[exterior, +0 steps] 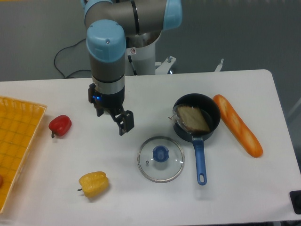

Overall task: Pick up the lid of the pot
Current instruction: 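Release the green pepper and raise the gripper away from it, then move the gripper over the glass lid and lower toward its blue knob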

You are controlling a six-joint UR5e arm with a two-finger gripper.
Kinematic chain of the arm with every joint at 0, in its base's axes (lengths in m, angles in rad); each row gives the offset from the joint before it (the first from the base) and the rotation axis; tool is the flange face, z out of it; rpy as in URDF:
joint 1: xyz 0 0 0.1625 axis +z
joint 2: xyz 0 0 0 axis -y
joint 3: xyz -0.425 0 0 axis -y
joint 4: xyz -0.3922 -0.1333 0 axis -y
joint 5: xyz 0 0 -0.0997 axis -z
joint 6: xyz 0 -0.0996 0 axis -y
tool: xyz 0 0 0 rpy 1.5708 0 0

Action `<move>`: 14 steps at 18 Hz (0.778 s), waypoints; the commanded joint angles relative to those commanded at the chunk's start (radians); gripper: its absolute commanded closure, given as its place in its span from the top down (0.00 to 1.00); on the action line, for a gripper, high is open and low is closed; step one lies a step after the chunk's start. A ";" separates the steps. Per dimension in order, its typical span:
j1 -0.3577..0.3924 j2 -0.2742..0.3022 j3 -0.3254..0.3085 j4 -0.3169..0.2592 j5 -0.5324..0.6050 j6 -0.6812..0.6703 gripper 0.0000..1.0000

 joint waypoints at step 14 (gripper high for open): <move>0.003 -0.046 -0.022 -0.006 0.132 -0.020 1.00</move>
